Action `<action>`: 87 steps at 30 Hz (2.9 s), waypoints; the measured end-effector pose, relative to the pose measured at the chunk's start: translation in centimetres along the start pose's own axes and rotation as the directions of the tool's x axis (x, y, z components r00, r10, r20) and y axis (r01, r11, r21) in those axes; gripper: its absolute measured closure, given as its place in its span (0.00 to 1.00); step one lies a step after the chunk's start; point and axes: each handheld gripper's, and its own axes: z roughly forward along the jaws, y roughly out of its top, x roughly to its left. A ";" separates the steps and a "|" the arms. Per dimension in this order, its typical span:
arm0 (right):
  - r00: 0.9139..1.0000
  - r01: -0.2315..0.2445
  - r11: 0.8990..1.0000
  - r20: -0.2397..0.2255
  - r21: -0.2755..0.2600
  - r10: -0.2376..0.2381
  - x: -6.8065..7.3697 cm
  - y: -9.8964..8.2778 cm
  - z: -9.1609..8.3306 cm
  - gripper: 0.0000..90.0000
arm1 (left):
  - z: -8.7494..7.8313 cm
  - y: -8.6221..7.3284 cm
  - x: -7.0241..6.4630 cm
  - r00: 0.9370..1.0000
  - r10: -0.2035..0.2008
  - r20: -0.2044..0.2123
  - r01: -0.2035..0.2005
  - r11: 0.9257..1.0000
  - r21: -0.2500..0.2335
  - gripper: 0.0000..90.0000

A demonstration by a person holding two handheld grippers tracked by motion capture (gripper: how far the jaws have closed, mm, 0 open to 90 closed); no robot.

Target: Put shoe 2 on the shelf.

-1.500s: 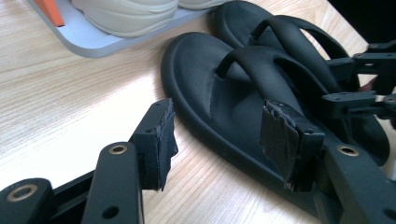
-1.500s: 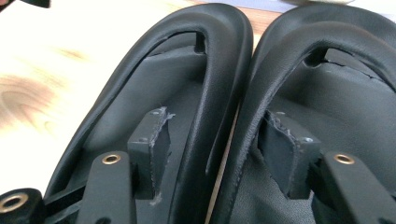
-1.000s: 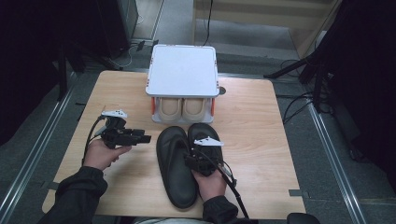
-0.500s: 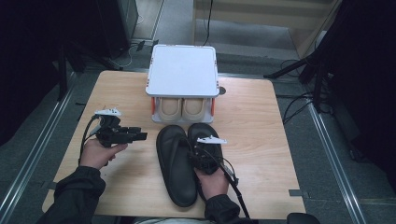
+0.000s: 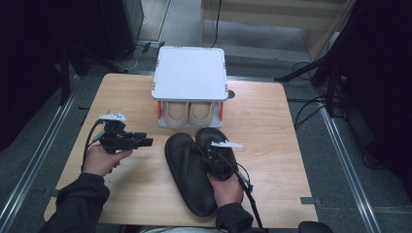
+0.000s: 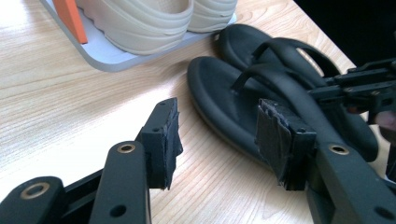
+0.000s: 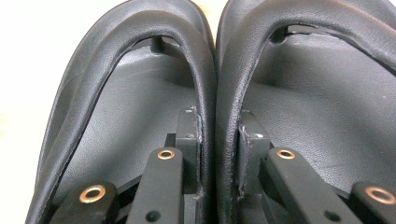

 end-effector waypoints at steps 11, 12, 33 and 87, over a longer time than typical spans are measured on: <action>0.973 0.168 0.984 -0.170 0.062 -0.156 -1.7 0.2 -3.5 0.84 | 0.0 0.0 0.3 1.000 -0.016 -0.027 0.016 1.000 0.013 0.51; 0.966 0.189 0.979 -0.191 0.069 -0.173 -1.9 0.1 -3.6 0.84 | 0.0 0.0 0.3 0.999 -0.015 -0.028 0.015 1.000 0.011 0.51; 0.752 0.568 0.821 -0.442 0.059 -0.489 -2.4 3.5 -1.0 0.84 | -1.1 -1.3 0.5 0.998 -0.027 -0.065 0.029 0.999 0.027 0.50; 0.494 0.765 0.644 -0.624 -0.021 -0.606 3.2 15.5 -5.7 0.84 | -2.7 -3.2 1.3 0.992 -0.069 -0.104 0.071 0.997 0.021 0.50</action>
